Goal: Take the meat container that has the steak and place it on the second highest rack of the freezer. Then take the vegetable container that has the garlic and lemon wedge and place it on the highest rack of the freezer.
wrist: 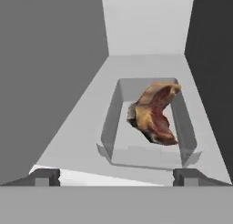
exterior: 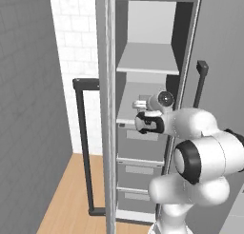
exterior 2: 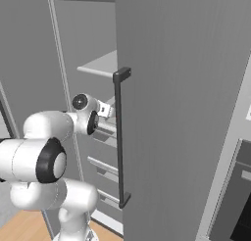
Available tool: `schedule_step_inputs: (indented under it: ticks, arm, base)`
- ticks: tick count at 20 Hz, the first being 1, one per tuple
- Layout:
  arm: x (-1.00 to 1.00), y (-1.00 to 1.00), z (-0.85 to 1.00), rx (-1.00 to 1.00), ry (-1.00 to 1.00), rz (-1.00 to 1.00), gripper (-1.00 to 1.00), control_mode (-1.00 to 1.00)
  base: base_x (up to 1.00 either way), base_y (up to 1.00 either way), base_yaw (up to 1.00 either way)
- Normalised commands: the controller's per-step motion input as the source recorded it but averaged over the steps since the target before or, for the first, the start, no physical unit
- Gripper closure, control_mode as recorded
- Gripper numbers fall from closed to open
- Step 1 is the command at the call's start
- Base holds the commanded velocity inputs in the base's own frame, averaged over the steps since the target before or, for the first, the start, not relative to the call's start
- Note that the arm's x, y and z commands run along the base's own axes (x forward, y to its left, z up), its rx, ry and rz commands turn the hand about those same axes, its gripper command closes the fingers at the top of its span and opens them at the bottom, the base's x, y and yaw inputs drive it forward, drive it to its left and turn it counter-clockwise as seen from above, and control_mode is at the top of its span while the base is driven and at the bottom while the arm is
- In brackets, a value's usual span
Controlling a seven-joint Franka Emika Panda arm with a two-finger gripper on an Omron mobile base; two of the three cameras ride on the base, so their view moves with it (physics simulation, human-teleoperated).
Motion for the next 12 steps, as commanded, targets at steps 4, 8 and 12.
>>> schedule_step_inputs:
  ticks: [4,8,12]
  arm:
    - [-1.00,0.00,1.00,0.00,0.01,-0.09,-1.00,-1.00]
    - [-1.00,-0.05,1.00,-0.01,0.23,0.00,-1.00,-1.00]
    - [-1.00,-0.29,1.00,0.00,0.34,0.00,-1.00,-1.00]
  base:
    - [0.00,0.00,0.00]
    - [0.00,0.00,0.00]
    - [0.00,0.00,0.00]
